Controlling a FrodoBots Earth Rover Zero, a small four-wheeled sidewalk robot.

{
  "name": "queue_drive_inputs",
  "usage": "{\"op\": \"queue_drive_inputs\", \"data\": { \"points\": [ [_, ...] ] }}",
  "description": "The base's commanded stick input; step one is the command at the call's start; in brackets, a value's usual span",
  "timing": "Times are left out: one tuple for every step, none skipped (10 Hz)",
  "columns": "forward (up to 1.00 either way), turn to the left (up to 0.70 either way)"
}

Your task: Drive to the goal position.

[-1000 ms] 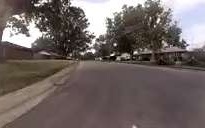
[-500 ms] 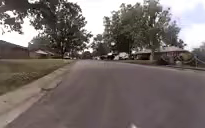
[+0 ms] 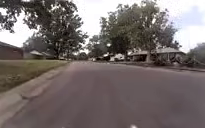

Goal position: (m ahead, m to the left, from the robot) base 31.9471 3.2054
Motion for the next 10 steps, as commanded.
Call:
{"op": "queue_drive_inputs", "data": {
  "points": [
    [1.00, 0.00],
    [1.00, 0.00],
    [1.00, 0.00],
    [1.00, 0.00],
    [1.00, 0.03],
    [1.00, 0.09],
    [1.00, 0.38],
    [1.00, 0.40],
    [1.00, 0.40],
    [1.00, 0.40]
  ]
}}
